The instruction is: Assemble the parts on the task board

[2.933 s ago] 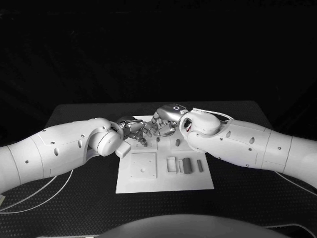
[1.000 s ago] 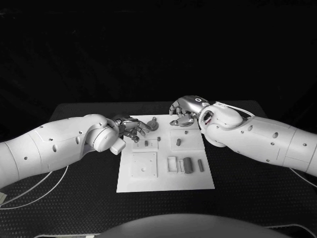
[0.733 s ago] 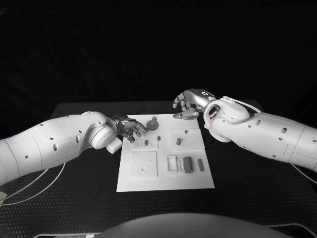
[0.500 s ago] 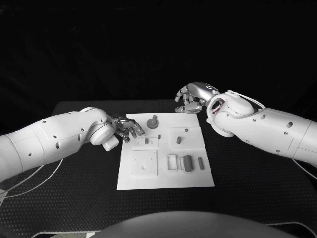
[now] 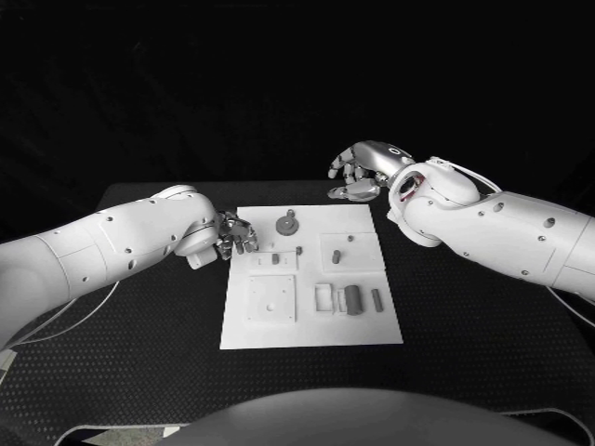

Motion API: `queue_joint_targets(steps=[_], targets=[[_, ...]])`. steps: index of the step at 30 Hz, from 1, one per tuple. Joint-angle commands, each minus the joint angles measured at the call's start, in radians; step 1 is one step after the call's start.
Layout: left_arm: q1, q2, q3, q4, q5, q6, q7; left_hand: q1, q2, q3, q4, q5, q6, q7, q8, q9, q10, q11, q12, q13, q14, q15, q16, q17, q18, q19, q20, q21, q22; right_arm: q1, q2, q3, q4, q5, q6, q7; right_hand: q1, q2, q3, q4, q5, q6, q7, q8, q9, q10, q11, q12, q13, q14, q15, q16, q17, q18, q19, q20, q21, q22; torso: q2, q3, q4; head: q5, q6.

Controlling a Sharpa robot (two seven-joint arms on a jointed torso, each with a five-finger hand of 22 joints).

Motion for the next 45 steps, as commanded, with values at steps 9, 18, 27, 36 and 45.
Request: queue_joint_targets(steps=[9,18,27,36,45], targets=[[0.004,0.066,-0.002,-0.091,-0.095,0.156,-0.036,0.014,-0.006,0.010,0.004,-0.001,0.042,-0.027,0.042,0.137,0.051,-0.057,0.005,0.001,-0.001,-0.011,0.006,0.002,0.019,0.002,-0.008,0.008,0.023,0.001,0.002,0.001,0.001,0.110,-0.092,0.052,-0.003,0.001,-0.002,0.019,0.000,-0.021,0.028,0.000,-0.004,-0.003,0.002,0.003,-0.004,-0.002,0.006,-0.003,-0.002,0.012,0.000,0.004,-0.005,0.004,0.000,0.0000,-0.0015,0.003,-0.001],[0.004,0.109,-0.007,-0.144,-0.079,0.259,-0.033,0.016,-0.006,0.012,0.005,0.007,0.044,-0.027,0.043,0.142,0.053,-0.058,0.007,0.003,0.001,-0.012,0.010,0.004,0.017,0.004,-0.007,0.013,0.024,0.001,0.004,0.001,0.001,0.145,-0.102,0.061,-0.009,0.001,-0.004,0.028,0.001,-0.023,0.028,0.000,-0.005,-0.004,0.003,0.004,-0.005,-0.002,0.006,-0.003,-0.003,0.012,0.000,0.005,-0.006,0.004,0.000,0.0002,-0.0015,0.003,-0.001],[0.004,0.135,-0.021,-0.165,-0.057,0.243,-0.030,0.016,-0.007,0.012,0.004,0.009,0.044,-0.027,0.043,0.143,0.053,-0.058,0.007,0.003,0.001,-0.012,0.011,0.005,0.016,0.004,-0.007,0.014,0.024,0.001,0.006,0.001,-0.001,0.146,-0.099,0.062,-0.007,0.002,-0.003,0.028,0.001,-0.023,0.028,0.000,-0.006,-0.004,0.003,0.004,-0.006,-0.003,0.006,-0.003,-0.003,0.012,-0.001,0.004,-0.006,0.004,0.000,-0.0003,-0.0011,-0.001,-0.001],[0.004,0.137,-0.029,-0.168,-0.066,0.219,-0.034,0.016,-0.005,0.013,0.005,0.022,0.046,-0.029,0.044,0.149,0.057,-0.059,0.009,0.004,0.003,-0.013,0.014,0.007,0.015,0.006,-0.008,0.019,0.024,0.001,0.003,0.001,0.000,0.147,-0.099,0.063,-0.005,0.003,-0.002,0.027,0.001,-0.024,0.028,0.000,-0.006,-0.004,0.003,0.004,-0.006,-0.003,0.006,-0.003,-0.003,0.012,-0.001,0.004,-0.006,0.004,0.000,-0.0003,0.0000,-0.003,-0.001],[0.003,0.164,-0.049,-0.203,-0.081,0.225,-0.029,0.010,-0.012,0.012,0.004,0.083,0.055,-0.033,0.048,0.163,0.066,-0.064,0.016,0.008,0.011,-0.018,0.022,0.012,0.013,0.011,-0.011,0.034,0.024,0.001,0.007,0.001,0.003,0.147,-0.097,0.063,0.001,0.007,-0.002,0.024,0.001,-0.024,0.028,0.001,-0.007,-0.005,0.002,0.004,-0.007,-0.003,0.006,-0.003,-0.003,0.012,-0.002,0.003,-0.006,0.005,0.000,-0.0012,-0.0003,0.000,-0.001]])
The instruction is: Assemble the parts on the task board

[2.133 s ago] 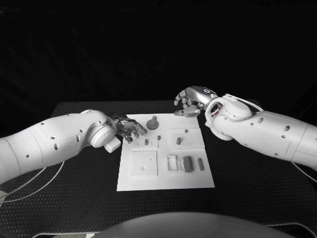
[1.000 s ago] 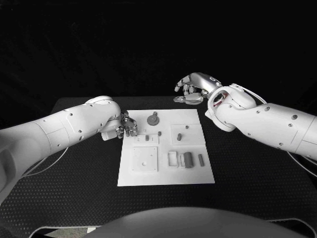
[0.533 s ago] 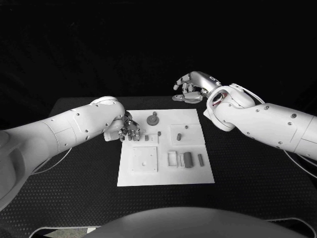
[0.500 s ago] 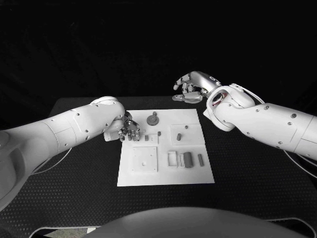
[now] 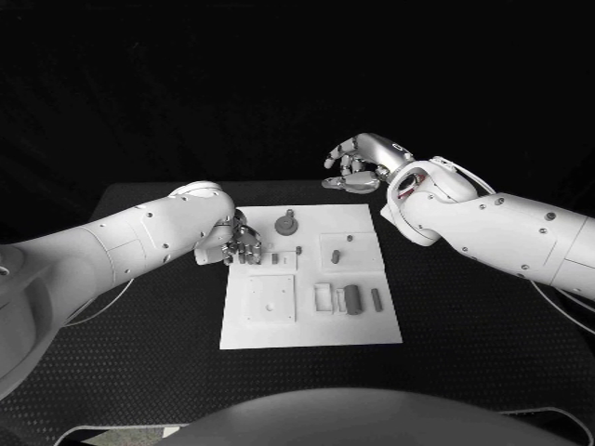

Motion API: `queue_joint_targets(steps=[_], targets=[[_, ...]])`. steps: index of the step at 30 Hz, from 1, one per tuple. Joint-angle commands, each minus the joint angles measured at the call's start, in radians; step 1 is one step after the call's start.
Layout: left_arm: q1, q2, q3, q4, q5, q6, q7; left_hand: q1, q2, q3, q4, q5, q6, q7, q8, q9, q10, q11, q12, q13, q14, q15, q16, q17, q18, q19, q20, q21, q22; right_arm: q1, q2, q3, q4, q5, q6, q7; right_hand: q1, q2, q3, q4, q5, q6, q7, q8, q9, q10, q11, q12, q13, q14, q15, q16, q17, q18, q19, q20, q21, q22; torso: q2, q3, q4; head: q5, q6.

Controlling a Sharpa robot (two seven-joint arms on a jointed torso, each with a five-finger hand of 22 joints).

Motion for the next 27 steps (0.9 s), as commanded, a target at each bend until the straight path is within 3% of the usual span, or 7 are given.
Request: queue_joint_targets(steps=[1,6,27], targets=[[0.000,0.010,-0.016,-0.009,-0.008,0.002,0.006,0.001,0.003,0.008,0.003,0.010,0.053,-0.031,0.046,0.148,0.066,-0.058,0.004,0.001,0.000,-0.007,0.003,0.001,0.015,0.004,-0.004,0.004,0.023,0.000,0.002,0.001,0.003,0.001,-0.005,0.010,0.001,0.007,0.003,0.000,0.001,-0.020,0.024,0.001,-0.001,-0.005,0.002,0.004,-0.002,-0.003,0.006,-0.003,-0.001,0.012,0.000,0.002,-0.006,0.005,0.000,-0.0006,0.0000,0.001,0.000],[-0.001,0.017,-0.020,-0.019,-0.011,-0.003,0.008,-0.001,0.003,0.007,0.004,0.009,0.054,-0.032,0.047,0.150,0.068,-0.059,0.005,0.002,0.001,-0.008,0.004,0.002,0.014,0.005,-0.004,0.006,0.023,0.000,0.003,0.001,0.002,0.001,-0.005,0.011,0.002,0.009,0.003,0.000,0.001,-0.021,0.024,0.001,-0.001,-0.005,0.002,0.005,-0.002,-0.003,0.006,-0.003,-0.001,0.012,0.000,0.002,-0.006,0.005,0.000,-0.0008,-0.0010,0.000,0.000],[-0.006,0.036,-0.020,-0.047,-0.015,-0.010,0.016,-0.003,0.003,0.007,0.004,0.009,0.054,-0.032,0.046,0.152,0.068,-0.059,0.005,0.002,0.002,-0.008,0.004,0.002,0.013,0.005,-0.004,0.008,0.023,0.000,0.003,0.001,0.001,0.001,-0.003,0.010,0.004,0.011,0.001,-0.002,0.001,-0.021,0.025,0.001,-0.002,-0.005,0.003,0.005,-0.003,-0.004,0.006,-0.003,-0.002,0.012,-0.001,0.002,-0.007,0.005,0.000,-0.0001,-0.0001,-0.003,0.000]])
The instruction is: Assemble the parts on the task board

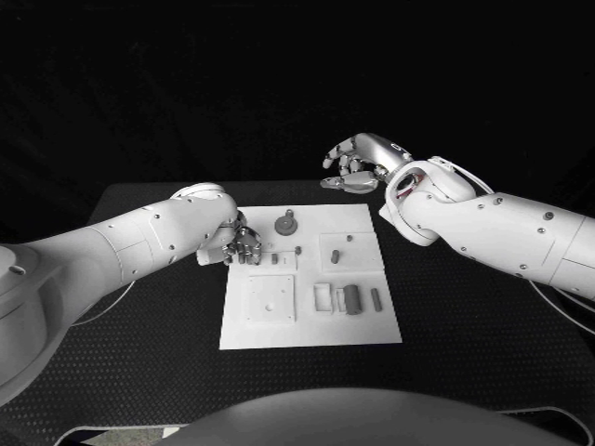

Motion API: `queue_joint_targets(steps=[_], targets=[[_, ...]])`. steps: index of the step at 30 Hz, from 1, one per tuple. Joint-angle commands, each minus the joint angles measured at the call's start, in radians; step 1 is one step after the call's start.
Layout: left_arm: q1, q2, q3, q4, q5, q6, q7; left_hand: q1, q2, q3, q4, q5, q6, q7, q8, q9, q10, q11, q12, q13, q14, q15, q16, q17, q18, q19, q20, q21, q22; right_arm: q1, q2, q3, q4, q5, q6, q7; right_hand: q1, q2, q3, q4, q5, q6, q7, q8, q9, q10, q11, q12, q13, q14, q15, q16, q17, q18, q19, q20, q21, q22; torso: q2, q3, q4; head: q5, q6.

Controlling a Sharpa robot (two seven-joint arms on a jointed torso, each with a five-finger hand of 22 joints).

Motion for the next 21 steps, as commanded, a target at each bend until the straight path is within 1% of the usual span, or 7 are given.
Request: queue_joint_targets(steps=[1,9,13,15,21], targets=[[-0.004,0.007,-0.001,-0.003,-0.007,-0.003,0.011,0.001,0.012,0.006,0.005,0.000,0.053,-0.031,0.046,0.124,0.068,-0.059,0.005,0.002,0.000,-0.007,0.004,0.002,0.014,0.003,-0.003,0.004,0.023,0.000,0.000,0.001,0.001,-0.001,-0.002,0.009,0.000,0.007,0.001,-0.002,0.001,-0.021,0.025,0.001,-0.001,-0.005,0.003,0.005,-0.002,-0.004,0.006,-0.003,-0.002,0.012,-0.001,0.002,-0.007,0.005,0.000,-0.0005,0.0002,-0.001,0.000],[-0.015,0.017,-0.003,-0.017,-0.023,-0.012,0.016,0.001,0.012,0.007,0.005,-0.001,0.052,-0.031,0.045,0.125,0.067,-0.059,0.005,0.002,0.000,-0.007,0.004,0.001,0.013,0.003,-0.003,0.005,0.023,0.000,0.000,0.001,0.000,-0.001,0.001,0.009,0.000,0.008,0.000,-0.002,0.000,-0.021,0.025,0.001,-0.002,-0.006,0.003,0.005,-0.002,-0.004,0.006,-0.003,-0.002,0.012,-0.001,0.002,-0.007,0.005,0.000,-0.0015,0.0001,-0.003,0.000],[-0.016,0.017,-0.003,-0.022,-0.030,-0.025,0.015,0.001,0.012,0.007,0.005,-0.001,0.052,-0.031,0.045,0.125,0.067,-0.059,0.005,0.002,0.000,-0.007,0.004,0.001,0.013,0.002,-0.003,0.005,0.023,0.000,-0.001,0.001,0.001,0.004,0.000,0.015,0.000,0.008,0.000,-0.002,0.000,-0.021,0.025,0.001,-0.002,-0.006,0.003,0.005,-0.002,-0.004,0.006,-0.003,-0.002,0.012,-0.001,0.002,-0.007,0.005,0.000,-0.0007,0.0006,-0.004,0.000],[-0.016,0.017,-0.003,-0.025,-0.031,-0.031,0.017,0.001,0.012,0.007,0.005,-0.001,0.052,-0.031,0.045,0.125,0.067,-0.059,0.005,0.002,0.000,-0.007,0.004,0.001,0.013,0.002,-0.003,0.005,0.022,0.000,0.000,0.001,0.000,0.005,0.001,0.015,0.000,0.009,0.000,-0.002,0.001,-0.021,0.025,0.001,-0.002,-0.006,0.003,0.005,-0.002,-0.004,0.006,-0.003,-0.002,0.012,-0.001,0.002,-0.007,0.005,0.000,-0.0007,0.0010,-0.006,0.000],[-0.016,0.018,-0.003,-0.028,-0.037,-0.037,0.021,0.001,0.012,0.007,0.005,-0.002,0.052,-0.031,0.045,0.126,0.067,-0.059,0.005,0.002,0.000,-0.007,0.003,0.001,0.013,0.002,-0.004,0.005,0.022,0.000,-0.001,0.001,0.001,0.006,0.002,0.016,0.000,0.009,0.000,-0.003,0.001,-0.021,0.025,0.001,-0.002,-0.006,0.003,0.005,-0.002,-0.004,0.006,-0.003,-0.002,0.012,-0.001,0.002,-0.007,0.006,0.000,-0.0010,0.0005,-0.006,0.000]])
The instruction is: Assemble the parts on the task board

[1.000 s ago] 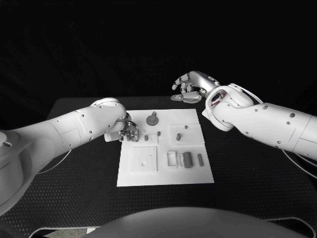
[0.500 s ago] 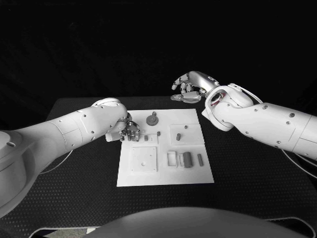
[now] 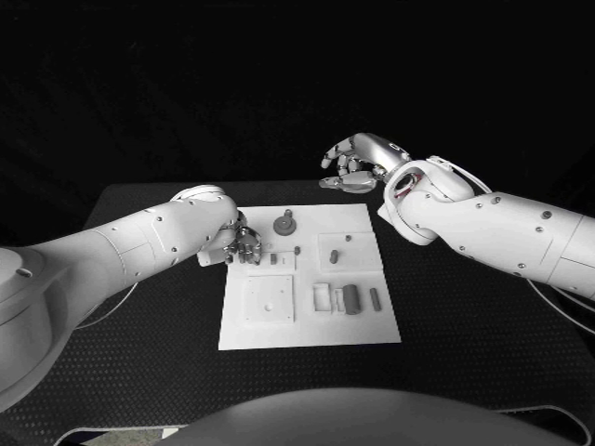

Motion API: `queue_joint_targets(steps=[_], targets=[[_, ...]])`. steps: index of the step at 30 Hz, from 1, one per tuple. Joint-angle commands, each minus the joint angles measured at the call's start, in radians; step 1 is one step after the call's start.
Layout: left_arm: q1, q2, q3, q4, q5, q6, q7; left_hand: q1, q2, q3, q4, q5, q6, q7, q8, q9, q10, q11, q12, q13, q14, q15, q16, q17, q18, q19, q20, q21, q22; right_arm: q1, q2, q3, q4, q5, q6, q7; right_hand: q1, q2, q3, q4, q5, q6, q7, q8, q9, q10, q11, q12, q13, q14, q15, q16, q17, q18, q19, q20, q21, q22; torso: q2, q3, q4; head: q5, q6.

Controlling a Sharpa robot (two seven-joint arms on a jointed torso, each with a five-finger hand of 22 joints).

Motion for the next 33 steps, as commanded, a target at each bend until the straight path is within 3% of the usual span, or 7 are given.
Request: queue_joint_targets(steps=[1,21,33], targets=[[-0.007,0.002,-0.003,-0.002,-0.027,-0.017,0.000,0.001,0.014,0.007,0.002,0.000,0.052,-0.031,0.044,0.074,0.065,-0.061,0.006,0.001,0.000,-0.007,0.003,0.001,0.014,0.004,-0.006,0.005,0.023,0.000,0.000,0.001,0.002,0.002,0.000,0.014,0.000,0.010,0.000,-0.003,0.001,-0.019,0.026,0.001,-0.001,-0.006,0.003,0.005,-0.002,-0.004,0.006,-0.003,-0.001,0.012,-0.001,0.002,-0.007,0.006,0.000,0.0001,0.0000,0.000,0.000],[-0.008,-0.004,-0.003,0.003,-0.024,-0.027,0.010,0.001,0.014,0.008,0.002,-0.002,0.051,-0.031,0.044,0.076,0.065,-0.061,0.006,0.001,0.001,-0.008,0.003,0.001,0.014,0.004,-0.006,0.007,0.022,0.000,0.000,0.001,-0.001,0.009,0.004,0.013,-0.002,0.011,-0.002,-0.002,0.000,-0.019,0.027,0.002,-0.002,-0.006,0.003,0.006,-0.002,-0.004,0.007,-0.003,-0.001,0.012,-0.001,0.002,-0.007,0.006,0.000,0.0008,-0.0004,-0.001,0.000],[-0.007,-0.037,-0.001,0.021,0.044,-0.044,0.009,0.003,0.016,0.009,0.001,-0.004,0.052,-0.031,0.044,0.077,0.065,-0.061,0.006,0.001,0.001,-0.008,0.003,0.001,0.014,0.004,-0.007,0.007,0.022,0.000,-0.005,0.001,-0.003,0.014,0.003,0.012,-0.007,0.013,-0.004,0.002,0.001,-0.020,0.027,0.002,-0.003,-0.006,0.004,0.006,-0.003,-0.004,0.007,-0.003,-0.001,0.012,-0.001,0.003,-0.007,0.006,0.000,0.0003,0.0008,-0.002,0.000]])
